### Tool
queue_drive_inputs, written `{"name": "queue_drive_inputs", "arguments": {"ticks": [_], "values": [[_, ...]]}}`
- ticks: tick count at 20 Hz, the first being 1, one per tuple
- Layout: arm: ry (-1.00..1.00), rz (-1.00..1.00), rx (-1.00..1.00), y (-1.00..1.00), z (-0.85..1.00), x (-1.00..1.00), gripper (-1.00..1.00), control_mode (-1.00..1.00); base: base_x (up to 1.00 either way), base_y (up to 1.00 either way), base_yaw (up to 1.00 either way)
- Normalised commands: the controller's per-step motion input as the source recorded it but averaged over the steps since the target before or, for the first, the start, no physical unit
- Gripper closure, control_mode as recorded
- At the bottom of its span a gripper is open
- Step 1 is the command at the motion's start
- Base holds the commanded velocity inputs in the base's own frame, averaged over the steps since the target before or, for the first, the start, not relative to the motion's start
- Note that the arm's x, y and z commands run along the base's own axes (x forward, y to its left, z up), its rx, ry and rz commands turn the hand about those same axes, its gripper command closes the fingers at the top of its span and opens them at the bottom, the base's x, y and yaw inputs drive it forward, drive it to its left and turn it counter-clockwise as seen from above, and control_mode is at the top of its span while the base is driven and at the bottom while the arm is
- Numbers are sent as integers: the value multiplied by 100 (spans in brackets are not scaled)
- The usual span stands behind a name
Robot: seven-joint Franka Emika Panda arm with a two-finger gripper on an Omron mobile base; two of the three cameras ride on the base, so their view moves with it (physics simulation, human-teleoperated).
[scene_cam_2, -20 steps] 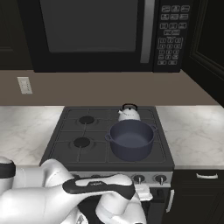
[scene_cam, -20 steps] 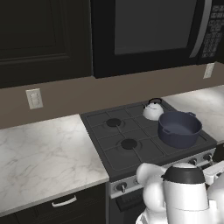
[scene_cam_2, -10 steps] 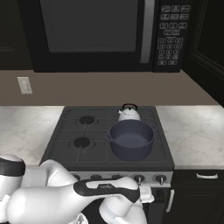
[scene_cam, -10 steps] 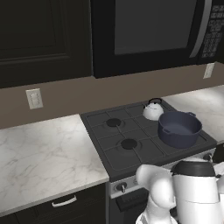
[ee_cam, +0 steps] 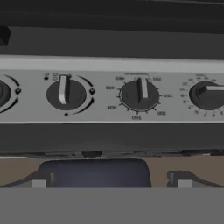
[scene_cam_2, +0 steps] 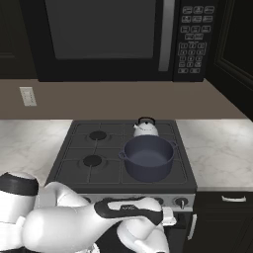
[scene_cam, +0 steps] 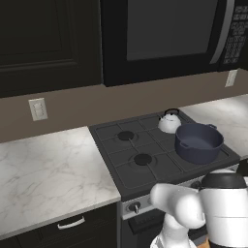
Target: Pick the kettle from the cabinet and place it on a stove burner. Then pick the pot from the counter and place it on another stove burner. Finally, turn both burners on.
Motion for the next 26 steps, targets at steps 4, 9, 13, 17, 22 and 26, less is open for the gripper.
{"name": "queue_drive_inputs", "arguments": {"ticks": [4, 9, 13, 17, 22, 26], "values": [[0, 0, 0, -3, -10, 14, -100, -100, 0, 0, 0], [0, 0, 0, -1, -12, 13, -100, -100, 0, 0, 0], [0, 0, 0, -4, -12, 15, -100, -100, 0, 0, 0], [0, 0, 0, -11, -16, 13, -100, -100, 0, 0, 0], [-1, 0, 0, -19, -23, 5, -100, -100, 0, 0, 0], [0, 0, 0, -20, -21, 3, -100, -100, 0, 0, 0]]}}
